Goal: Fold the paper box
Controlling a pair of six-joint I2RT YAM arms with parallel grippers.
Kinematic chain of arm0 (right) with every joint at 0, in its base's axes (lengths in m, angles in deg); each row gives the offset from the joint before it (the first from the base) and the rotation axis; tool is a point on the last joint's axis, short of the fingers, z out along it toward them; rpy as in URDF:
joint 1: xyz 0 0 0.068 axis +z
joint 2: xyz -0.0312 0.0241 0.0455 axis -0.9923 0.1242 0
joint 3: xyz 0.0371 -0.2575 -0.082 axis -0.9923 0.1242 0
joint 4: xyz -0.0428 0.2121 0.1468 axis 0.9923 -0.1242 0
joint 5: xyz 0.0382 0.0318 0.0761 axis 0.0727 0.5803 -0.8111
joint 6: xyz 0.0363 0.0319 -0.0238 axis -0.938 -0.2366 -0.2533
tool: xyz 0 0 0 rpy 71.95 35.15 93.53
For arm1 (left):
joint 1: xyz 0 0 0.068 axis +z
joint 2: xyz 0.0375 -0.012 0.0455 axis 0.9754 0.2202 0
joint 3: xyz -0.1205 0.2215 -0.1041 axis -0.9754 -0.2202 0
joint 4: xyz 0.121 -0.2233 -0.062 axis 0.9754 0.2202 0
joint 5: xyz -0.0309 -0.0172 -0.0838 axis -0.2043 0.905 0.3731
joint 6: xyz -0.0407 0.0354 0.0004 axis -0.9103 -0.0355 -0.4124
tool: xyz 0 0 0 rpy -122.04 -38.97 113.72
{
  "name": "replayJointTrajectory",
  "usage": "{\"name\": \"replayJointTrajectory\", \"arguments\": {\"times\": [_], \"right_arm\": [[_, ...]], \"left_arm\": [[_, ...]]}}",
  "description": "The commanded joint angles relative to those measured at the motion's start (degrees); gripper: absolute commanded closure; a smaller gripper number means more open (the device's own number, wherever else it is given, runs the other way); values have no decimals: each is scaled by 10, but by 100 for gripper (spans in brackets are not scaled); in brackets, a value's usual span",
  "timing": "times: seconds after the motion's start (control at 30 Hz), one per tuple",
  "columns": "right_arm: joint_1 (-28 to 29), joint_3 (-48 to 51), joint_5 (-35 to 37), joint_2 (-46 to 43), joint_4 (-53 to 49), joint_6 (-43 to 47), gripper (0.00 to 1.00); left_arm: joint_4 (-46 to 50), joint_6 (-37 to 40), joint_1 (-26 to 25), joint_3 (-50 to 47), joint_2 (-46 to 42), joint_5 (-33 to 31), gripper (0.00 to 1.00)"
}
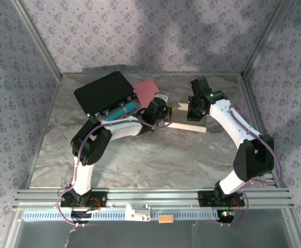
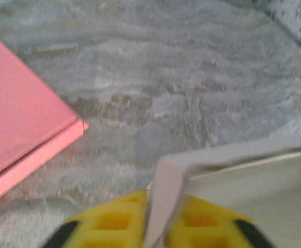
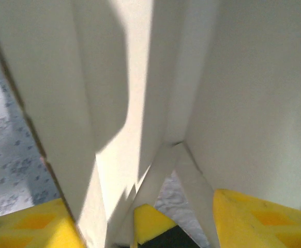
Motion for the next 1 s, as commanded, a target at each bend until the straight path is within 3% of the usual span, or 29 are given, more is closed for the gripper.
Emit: {"name": "replayJointTrajectory", "arguments": {"times": [0.0, 0.17, 0.23, 0.47, 0.67, 0.97], "right_arm": [[12, 39, -7, -45, -16, 0, 36], [49, 154, -22, -121, 9, -15, 35], [68, 190, -15, -152, 2, -21, 35], [85, 278, 10, -202, 54, -56, 35], [77, 253, -3, -181, 43, -35, 34], [72, 277, -4, -197, 24, -21, 34]], "left_arm": [[55, -29, -10, -42, -21, 16, 71], [34, -68, -28, -138, -84, 49, 61], [30, -73, -41, -176, -117, 50, 47], [48, -107, -52, -235, -191, 52, 51], [129, -116, -32, -177, -231, 58, 50], [296, -150, 29, -9, -179, 134, 49]]}}
